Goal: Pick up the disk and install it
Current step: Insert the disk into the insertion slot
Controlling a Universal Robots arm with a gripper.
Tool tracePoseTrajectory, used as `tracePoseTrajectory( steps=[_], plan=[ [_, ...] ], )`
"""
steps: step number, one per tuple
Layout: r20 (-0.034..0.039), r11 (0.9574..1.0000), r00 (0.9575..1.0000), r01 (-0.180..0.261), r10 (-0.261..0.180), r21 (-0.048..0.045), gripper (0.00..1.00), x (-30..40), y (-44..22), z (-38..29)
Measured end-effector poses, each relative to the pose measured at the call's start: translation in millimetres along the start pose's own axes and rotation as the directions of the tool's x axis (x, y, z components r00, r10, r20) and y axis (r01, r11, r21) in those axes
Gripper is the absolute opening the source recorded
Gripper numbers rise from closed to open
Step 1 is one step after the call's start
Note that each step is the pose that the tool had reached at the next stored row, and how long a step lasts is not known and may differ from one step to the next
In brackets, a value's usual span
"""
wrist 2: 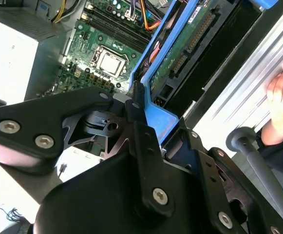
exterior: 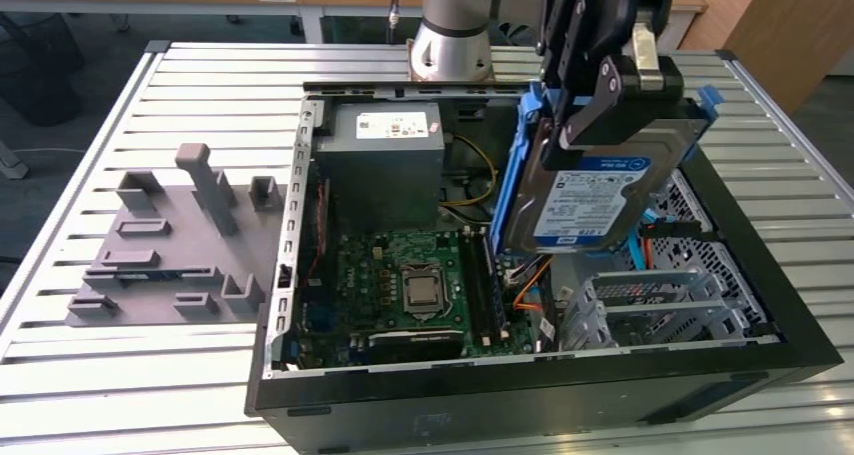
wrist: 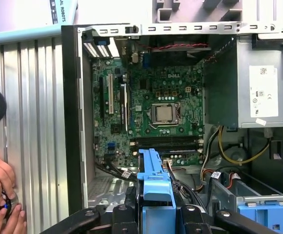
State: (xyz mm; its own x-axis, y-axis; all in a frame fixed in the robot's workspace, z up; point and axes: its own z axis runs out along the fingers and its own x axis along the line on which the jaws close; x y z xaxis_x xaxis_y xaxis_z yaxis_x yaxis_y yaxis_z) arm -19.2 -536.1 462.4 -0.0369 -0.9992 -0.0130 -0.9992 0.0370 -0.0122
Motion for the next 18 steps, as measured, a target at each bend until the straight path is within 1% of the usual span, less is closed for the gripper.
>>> tracePoseTrajectory(
  steps=[2, 4, 10, 15, 18],
  plan=[
    [-0.0001, 1.0, 1.0, 0.002, -0.002, 0.0001, 0.36, 2.8, -0.3, 0.6],
    [0.0001, 1.0, 1.0, 0.002, -0.002, 0.0001, 0.36, 4.4, -2.2, 1.2],
    [-0.0002, 1.0, 1.0, 0.002, -0.002, -0.0003, 0.36, 6.6, -12.8, 2.6],
    [-0.0001, 1.0, 1.0, 0.002, -0.002, -0.0002, 0.36, 14.3, -14.7, 3.9],
    [0.0, 1.0, 1.0, 0.002, -0.002, -0.0002, 0.36, 15.3, -16.2, 4.2]
  ],
)
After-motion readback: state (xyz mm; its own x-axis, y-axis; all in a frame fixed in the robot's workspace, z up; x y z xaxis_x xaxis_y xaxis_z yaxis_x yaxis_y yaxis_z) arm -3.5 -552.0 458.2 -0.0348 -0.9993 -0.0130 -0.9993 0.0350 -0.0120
